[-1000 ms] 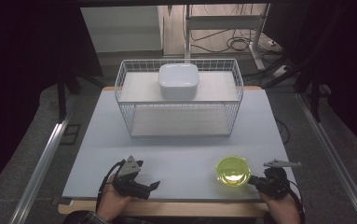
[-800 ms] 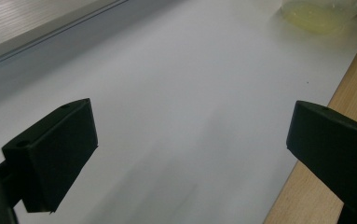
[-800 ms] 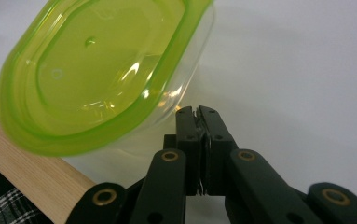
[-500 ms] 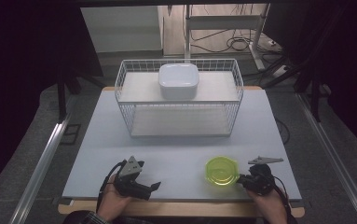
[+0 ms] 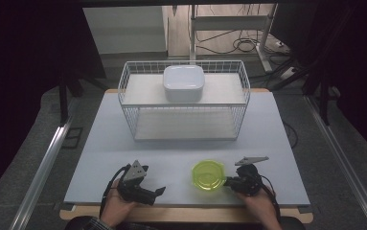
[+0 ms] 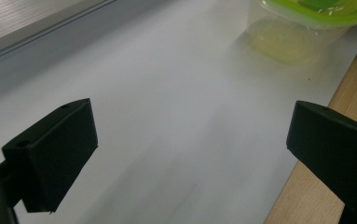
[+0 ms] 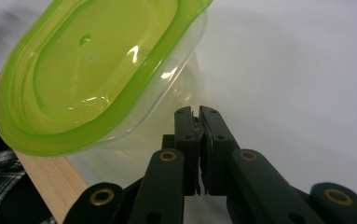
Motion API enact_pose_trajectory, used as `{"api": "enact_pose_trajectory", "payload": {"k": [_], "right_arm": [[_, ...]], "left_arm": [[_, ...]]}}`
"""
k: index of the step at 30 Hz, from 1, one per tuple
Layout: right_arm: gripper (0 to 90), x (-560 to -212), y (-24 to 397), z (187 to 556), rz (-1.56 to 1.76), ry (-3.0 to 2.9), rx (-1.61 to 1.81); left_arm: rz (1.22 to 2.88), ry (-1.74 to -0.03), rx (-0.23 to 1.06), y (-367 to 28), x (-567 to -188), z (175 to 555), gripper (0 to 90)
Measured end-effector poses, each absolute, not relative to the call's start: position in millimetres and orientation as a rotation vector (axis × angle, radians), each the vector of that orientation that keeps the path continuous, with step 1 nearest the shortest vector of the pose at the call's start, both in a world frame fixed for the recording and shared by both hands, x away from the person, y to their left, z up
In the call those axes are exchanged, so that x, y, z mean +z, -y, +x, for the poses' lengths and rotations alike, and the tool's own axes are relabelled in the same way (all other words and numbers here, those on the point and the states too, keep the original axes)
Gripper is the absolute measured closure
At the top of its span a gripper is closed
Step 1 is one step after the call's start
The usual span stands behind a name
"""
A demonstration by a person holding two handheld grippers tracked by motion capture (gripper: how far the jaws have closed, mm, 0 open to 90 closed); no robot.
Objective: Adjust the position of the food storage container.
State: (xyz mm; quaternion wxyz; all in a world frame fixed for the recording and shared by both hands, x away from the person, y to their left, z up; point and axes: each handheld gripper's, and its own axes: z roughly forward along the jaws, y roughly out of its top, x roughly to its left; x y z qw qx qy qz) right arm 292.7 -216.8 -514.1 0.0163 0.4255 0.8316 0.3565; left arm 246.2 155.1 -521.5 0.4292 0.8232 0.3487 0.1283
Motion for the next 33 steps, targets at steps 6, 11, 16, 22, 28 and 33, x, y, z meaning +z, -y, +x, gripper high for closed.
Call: {"api": "enact_pose_trajectory", "payload": {"k": [6, 11, 16, 22, 28, 33], "right_arm": [[86.2, -516, 192, 300, 1.261, -2.638, 1.121], [86.2, -517, 176, 307, 1.224, -2.663, 1.126], [86.3, -517, 159, 316, 1.181, -2.678, 1.139], [86.4, -518, 147, 323, 1.166, -2.694, 1.147], [85.6, -516, 146, 326, 1.129, -2.681, 1.140], [81.6, -508, 159, 328, 1.139, -2.607, 1.134]], "left_arm": [[2.055, -0.871, 0.319, -156, -521, 246, 1.6], [2.054, -0.872, 0.321, -156, -521, 246, 1.6], [2.051, -0.876, 0.320, -157, -521, 246, 1.6], [2.052, -0.876, 0.319, -157, -521, 247, 1.6], [2.051, -0.878, 0.319, -159, -521, 247, 1.6], [2.050, -0.882, 0.322, -160, -520, 246, 1.6]]}}
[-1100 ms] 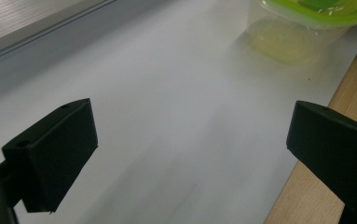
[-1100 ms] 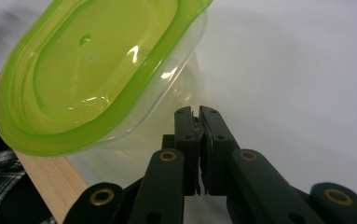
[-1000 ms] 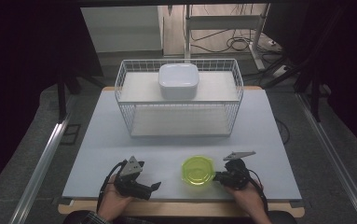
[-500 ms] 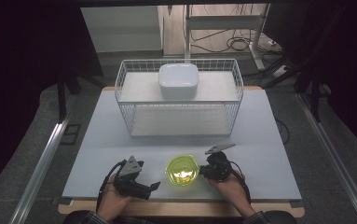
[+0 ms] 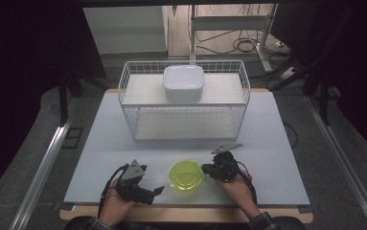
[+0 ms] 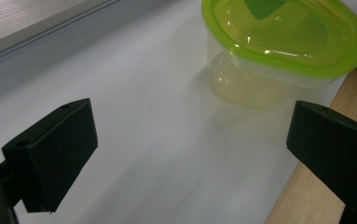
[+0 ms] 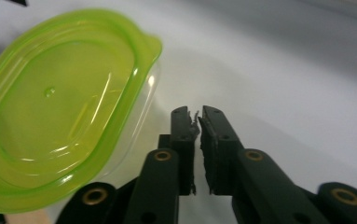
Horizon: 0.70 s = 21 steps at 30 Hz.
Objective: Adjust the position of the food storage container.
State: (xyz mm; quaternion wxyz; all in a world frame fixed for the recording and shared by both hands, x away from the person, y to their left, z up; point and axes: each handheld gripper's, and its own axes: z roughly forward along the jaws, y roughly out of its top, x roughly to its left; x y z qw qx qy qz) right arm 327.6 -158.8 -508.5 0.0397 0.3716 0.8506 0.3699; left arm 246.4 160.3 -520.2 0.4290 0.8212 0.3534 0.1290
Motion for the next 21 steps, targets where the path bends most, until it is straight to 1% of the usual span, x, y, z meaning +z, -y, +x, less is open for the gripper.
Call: {"api": "enact_pose_trajectory", "payload": {"k": [3, 7, 10, 11, 13, 17, 19, 21], "right_arm": [[77.5, -503, 165, 326, 1.128, -2.568, 1.125], [68.2, -497, 176, 321, 1.101, -2.529, 1.118], [59.2, -493, 183, 317, 1.092, -2.507, 1.136], [54.2, -491, 185, 316, 1.081, -2.500, 1.140], [47.8, -489, 189, 314, 1.070, -2.489, 1.143], [31.8, -487, 197, 313, 1.058, -2.457, 1.191], [26.3, -488, 199, 313, 1.041, -2.448, 1.193], [23.0, -489, 201, 312, 1.042, -2.446, 1.200]], "left_arm": [[2.047, -0.888, 0.326, -162, -519, 246, 1.6], [2.048, -0.890, 0.333, -164, -518, 245, 2.1], [2.041, -0.892, 0.342, -166, -517, 244, 2.2], [2.040, -0.893, 0.343, -167, -517, 243, 2.2], [2.041, -0.897, 0.351, -168, -517, 240, 2.2], [2.045, -0.901, 0.372, -171, -517, 237, 2.3], [2.049, -0.904, 0.378, -172, -518, 237, 2.2], [2.048, -0.905, 0.373, -172, -519, 238, 2.3]]}}
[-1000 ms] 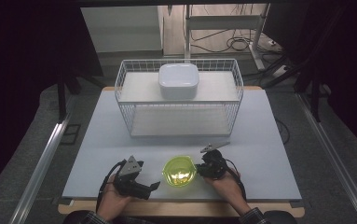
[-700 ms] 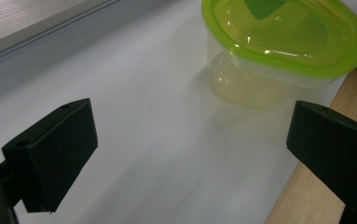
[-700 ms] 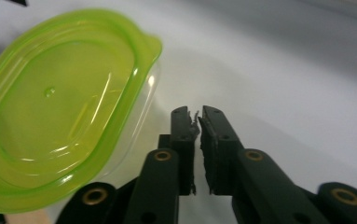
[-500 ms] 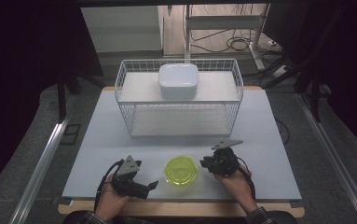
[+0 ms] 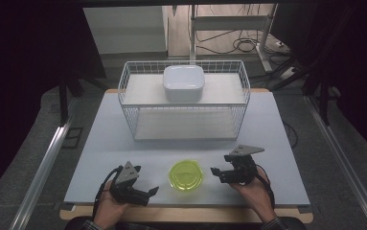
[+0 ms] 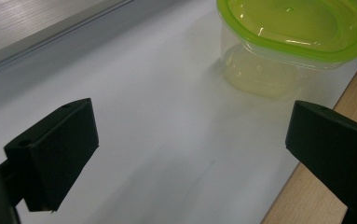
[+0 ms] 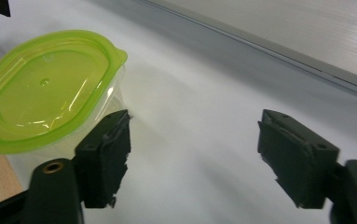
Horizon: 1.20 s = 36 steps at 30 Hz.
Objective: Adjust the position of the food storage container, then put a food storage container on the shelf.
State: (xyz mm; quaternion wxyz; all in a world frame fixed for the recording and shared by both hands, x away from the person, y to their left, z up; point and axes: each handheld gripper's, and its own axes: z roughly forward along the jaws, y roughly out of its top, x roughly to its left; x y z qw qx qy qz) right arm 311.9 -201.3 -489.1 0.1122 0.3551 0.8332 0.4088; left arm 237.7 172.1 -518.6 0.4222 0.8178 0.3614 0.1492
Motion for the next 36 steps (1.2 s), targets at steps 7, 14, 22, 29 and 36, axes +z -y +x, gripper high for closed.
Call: {"api": "enact_pose_trajectory", "payload": {"k": [7, 14, 22, 29, 36], "right_arm": [[15.2, -492, 203, 312, 1.054, -2.436, 1.220], [6.5, -495, 202, 314, 1.031, -2.427, 1.218], [4.1, -492, 196, 312, 1.033, -2.465, 1.219], [4.3, -490, 191, 313, 1.090, -2.535, 1.249], [21.6, -482, 187, 314, 1.131, -2.570, 1.331]], "left_arm": [[2.048, -0.904, 0.373, -173, -519, 238, 2.2], [2.048, -0.903, 0.371, -173, -520, 238, 2.2], [2.050, -0.902, 0.367, -172, -520, 238, 2.2], [2.051, -0.902, 0.367, -172, -520, 239, 2.2], [2.052, -0.902, 0.365, -172, -520, 239, 2.2]]}}
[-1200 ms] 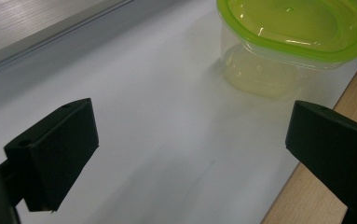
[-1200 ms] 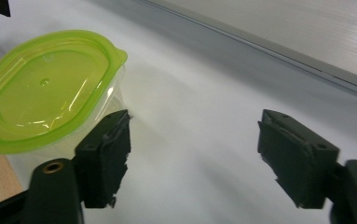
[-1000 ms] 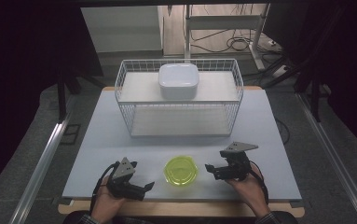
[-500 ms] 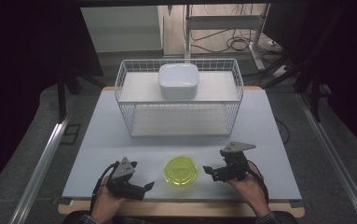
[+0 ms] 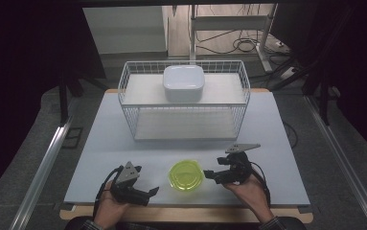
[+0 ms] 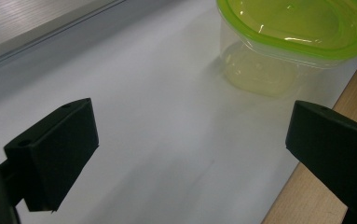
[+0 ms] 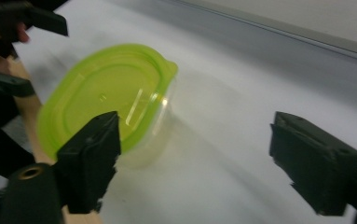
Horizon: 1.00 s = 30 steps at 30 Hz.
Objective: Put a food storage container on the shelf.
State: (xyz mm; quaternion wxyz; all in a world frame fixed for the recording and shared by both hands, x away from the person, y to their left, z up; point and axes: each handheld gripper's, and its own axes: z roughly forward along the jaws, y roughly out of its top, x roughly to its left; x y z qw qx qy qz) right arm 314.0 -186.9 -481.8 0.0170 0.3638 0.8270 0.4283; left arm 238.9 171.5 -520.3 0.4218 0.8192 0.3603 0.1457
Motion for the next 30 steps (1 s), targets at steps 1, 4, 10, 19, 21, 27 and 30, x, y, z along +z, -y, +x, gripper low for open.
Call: {"api": "enact_pose_trajectory", "payload": {"k": [1, 4, 10, 19, 21, 27, 30], "right_arm": [[24.7, -482, 186, 315, 1.148, -2.574, 1.349], [30.9, -482, 183, 317, 1.188, -2.593, 1.390], [46.0, -486, 168, 323, 1.252, -2.658, 1.426], [63.7, -494, 162, 335, 1.410, -2.696, 1.440], [66.5, -497, 162, 337, 1.444, -2.706, 1.456], [80.0, -499, 162, 341, 1.543, -2.723, 1.502], [81.0, -500, 161, 341, 1.574, -2.729, 1.520]], "left_arm": [[2.052, -0.903, 0.365, -171, -520, 239, 2.2], [2.053, -0.902, 0.366, -171, -520, 239, 2.2], [2.059, -0.900, 0.368, -170, -521, 239, 2.2], [2.059, -0.897, 0.366, -170, -521, 239, 2.2], [2.059, -0.897, 0.366, -170, -521, 239, 2.2], [2.059, -0.898, 0.366, -170, -521, 239, 2.3], [2.059, -0.896, 0.367, -170, -520, 239, 2.3]]}}
